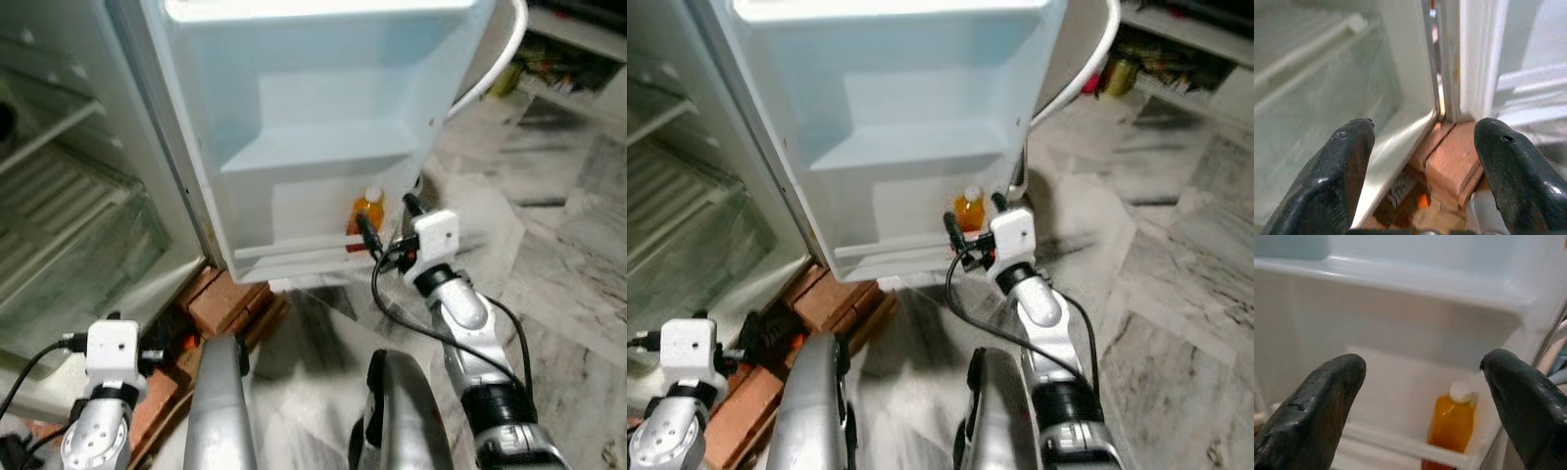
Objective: Restocking fridge
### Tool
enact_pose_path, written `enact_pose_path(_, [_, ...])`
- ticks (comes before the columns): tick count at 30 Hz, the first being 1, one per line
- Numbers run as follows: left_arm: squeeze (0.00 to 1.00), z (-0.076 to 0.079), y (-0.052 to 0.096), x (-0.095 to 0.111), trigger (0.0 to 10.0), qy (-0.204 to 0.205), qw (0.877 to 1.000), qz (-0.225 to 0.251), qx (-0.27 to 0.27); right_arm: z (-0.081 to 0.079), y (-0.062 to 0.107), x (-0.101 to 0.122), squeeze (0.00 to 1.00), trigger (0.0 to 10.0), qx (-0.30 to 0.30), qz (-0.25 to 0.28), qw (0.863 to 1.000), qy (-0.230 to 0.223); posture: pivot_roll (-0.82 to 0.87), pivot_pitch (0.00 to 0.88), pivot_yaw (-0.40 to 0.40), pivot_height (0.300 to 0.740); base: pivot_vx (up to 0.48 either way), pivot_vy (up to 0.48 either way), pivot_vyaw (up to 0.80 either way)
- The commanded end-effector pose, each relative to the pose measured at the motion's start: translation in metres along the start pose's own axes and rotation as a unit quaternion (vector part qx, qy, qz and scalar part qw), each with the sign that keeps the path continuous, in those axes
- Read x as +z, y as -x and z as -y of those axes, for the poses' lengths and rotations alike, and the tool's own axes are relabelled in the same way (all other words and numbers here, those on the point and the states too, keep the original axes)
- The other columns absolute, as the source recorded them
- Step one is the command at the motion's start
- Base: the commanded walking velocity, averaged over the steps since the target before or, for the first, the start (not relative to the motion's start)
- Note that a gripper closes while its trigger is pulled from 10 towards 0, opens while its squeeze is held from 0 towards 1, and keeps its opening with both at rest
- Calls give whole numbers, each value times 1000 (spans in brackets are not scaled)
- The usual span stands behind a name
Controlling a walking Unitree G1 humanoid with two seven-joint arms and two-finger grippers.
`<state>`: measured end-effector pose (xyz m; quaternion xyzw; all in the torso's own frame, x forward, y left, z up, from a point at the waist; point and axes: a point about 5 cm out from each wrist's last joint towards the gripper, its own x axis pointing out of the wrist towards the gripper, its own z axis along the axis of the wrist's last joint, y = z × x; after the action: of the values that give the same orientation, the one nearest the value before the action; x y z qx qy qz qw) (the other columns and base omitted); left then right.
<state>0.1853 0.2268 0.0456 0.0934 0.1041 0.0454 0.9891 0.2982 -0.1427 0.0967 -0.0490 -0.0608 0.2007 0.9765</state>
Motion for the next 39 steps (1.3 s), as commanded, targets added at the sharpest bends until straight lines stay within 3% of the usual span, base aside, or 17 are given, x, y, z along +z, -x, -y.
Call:
enact_pose_path(1, [0, 8, -4, 1, 10000, -10, 1000, 10, -6, -3, 0, 3, 0, 10000, -6, 8, 1000, -4, 197, 0, -26, 582, 0, 0, 0])
enact_pose_path(7, [0, 16, -13, 11, 10000, -6, 999, 42, -7, -7, 4, -3, 0, 10000, -50, -3, 999, 0, 203, 0, -44, 611, 0, 0, 0])
enact_pose_path(10, [0, 21, -15, 9, 10000, 7, 999, 38, 6, 0, 20, -16, 0, 10000, -101, -38, 994, -4, 185, 0, -46, 631, 0, 0, 0])
enact_pose_path(16, [0, 31, -13, 4, 10000, 8, 999, 34, -8, 0, 26, -20, 0, 10000, -90, -50, 995, 2, 175, 0, -58, 661, 0, 0, 0])
enact_pose_path(23, [0, 30, -11, -2, 10000, 8, 1000, 27, -3, 8, 24, -22, 0, 10000, -114, -62, 992, 2, 176, 0, -64, 701, 0, 0, 0])
enact_pose_path(27, [0, 30, -17, 0, 10000, -2, 999, 34, 0, 9, 24, -22, 0, 10000, -117, -65, 991, -1, 170, 0, -67, 736, 0, 0, 0])
enact_pose_path(39, [0, 33, -23, 1, 10000, -11, 999, 36, -1, 16, 28, -30, 0, 10000, -132, -92, 987, -19, 156, 0, -69, 740, 0, 0, 0])
